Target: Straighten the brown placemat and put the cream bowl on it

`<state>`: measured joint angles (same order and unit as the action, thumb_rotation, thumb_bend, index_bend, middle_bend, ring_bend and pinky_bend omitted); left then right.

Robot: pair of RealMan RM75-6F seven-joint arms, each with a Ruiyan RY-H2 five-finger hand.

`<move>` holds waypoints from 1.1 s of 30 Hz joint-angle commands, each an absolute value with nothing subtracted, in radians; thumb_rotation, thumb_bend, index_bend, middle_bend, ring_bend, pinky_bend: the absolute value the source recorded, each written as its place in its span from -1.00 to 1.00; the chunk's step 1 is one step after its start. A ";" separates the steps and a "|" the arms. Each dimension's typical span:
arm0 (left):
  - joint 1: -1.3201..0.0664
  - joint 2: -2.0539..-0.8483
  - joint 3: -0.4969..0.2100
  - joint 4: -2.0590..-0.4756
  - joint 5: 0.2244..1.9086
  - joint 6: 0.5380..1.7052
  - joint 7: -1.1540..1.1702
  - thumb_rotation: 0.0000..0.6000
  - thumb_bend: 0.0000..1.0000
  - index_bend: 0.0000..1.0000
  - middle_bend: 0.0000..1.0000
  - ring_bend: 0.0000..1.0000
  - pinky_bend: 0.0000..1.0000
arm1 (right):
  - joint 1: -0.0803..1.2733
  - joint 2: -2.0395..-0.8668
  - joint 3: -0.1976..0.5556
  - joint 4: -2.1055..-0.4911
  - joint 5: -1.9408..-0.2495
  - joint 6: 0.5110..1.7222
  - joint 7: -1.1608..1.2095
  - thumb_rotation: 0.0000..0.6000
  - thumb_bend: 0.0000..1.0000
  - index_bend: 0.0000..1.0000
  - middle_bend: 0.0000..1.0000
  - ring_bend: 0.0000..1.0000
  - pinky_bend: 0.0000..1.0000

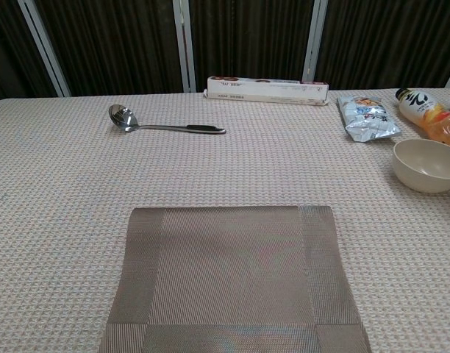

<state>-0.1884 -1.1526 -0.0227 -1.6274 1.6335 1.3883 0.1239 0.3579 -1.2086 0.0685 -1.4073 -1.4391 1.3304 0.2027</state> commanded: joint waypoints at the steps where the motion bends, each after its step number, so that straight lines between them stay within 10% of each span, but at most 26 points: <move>1: -0.286 -1.197 0.016 -1.563 1.774 1.302 0.108 1.00 -1.00 -0.98 -1.00 -1.00 -1.00 | 0.282 -1.135 0.059 -1.519 -1.444 1.418 0.174 1.00 -1.00 -1.00 -1.00 -1.00 -1.00; 13: -0.491 -1.446 0.072 -1.348 1.991 1.193 -0.049 1.00 -0.93 -0.21 -1.00 -1.00 -1.00 | 0.199 -1.146 0.014 -1.589 -1.460 1.480 0.042 1.00 -1.00 -1.00 -1.00 -1.00 -1.00; 33: -0.512 -1.631 0.204 -1.075 2.101 1.345 -0.217 1.00 -0.81 -0.13 -1.00 -1.00 -1.00 | 0.178 -1.151 0.039 -1.574 -1.453 1.478 0.028 1.00 -1.00 -1.00 -1.00 -1.00 -1.00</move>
<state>-0.5151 -1.6154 0.1888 -1.0959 2.0943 1.3376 -0.2074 0.1780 -1.1512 0.0392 -1.5741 -1.4529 1.4782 0.0277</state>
